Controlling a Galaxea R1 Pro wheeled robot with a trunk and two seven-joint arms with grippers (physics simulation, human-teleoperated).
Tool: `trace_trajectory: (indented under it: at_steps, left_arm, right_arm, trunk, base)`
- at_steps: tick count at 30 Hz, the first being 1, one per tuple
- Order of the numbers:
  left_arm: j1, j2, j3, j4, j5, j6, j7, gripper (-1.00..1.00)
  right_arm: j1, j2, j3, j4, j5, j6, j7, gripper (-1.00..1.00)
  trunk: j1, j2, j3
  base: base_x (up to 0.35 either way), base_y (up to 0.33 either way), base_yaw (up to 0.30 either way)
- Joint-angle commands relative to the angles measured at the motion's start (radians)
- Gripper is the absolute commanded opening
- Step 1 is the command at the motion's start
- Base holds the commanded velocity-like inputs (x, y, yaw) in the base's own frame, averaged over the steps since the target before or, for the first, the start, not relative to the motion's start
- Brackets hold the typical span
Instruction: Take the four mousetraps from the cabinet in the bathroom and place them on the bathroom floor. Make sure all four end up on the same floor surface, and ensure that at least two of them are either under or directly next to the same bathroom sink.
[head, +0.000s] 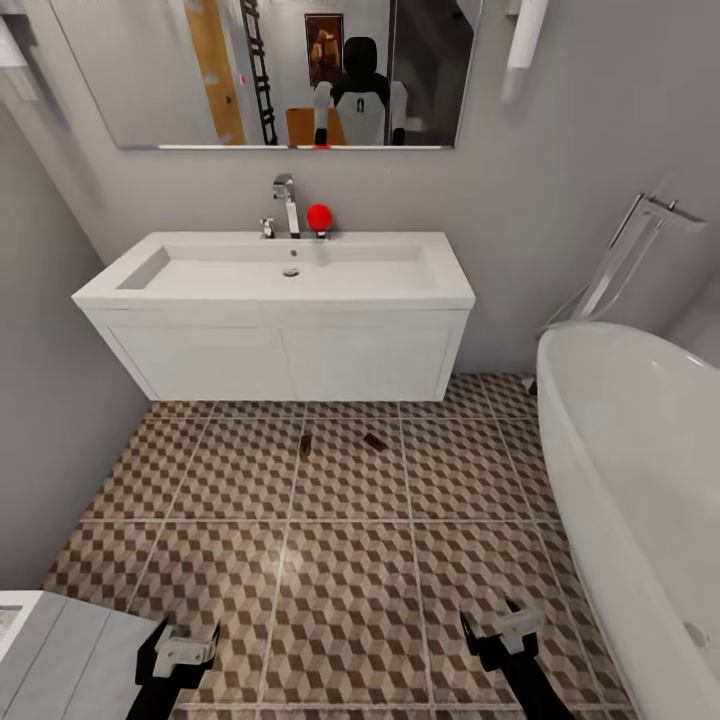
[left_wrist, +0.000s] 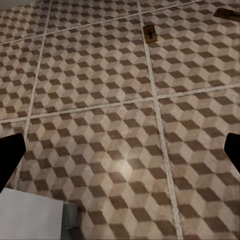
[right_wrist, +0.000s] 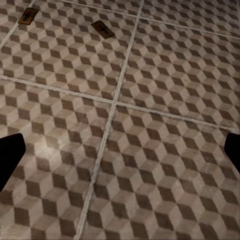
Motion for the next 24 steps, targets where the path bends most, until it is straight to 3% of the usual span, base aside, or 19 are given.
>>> trace_trajectory:
  at_steps: [1, 13, 24]
  left_arm:
    - [0.004, -0.001, -0.009, 0.003, 0.000, -0.007, 0.007, 1.00]
    - [0.013, -0.013, -0.009, 0.002, 0.000, 0.012, 0.007, 1.00]
    - [0.013, -0.031, -0.010, 0.001, 0.000, 0.091, 0.007, 1.00]
  right_arm:
    - [0.004, -0.001, 0.006, 0.001, -0.005, -0.006, 0.002, 1.00]
    - [0.016, 0.003, 0.006, 0.001, -0.005, -0.005, -0.004, 1.00]
    - [0.017, 0.005, 0.006, 0.001, -0.005, -0.003, -0.006, 1.00]
  trunk:
    - [-0.004, 0.007, 0.003]
    - [-0.050, 0.091, 0.040]
    - [-0.092, 0.168, 0.075]
  base:
    - [0.000, 0.000, 0.000]
    - [0.000, 0.000, 0.000]
    - [0.000, 0.000, 0.000]
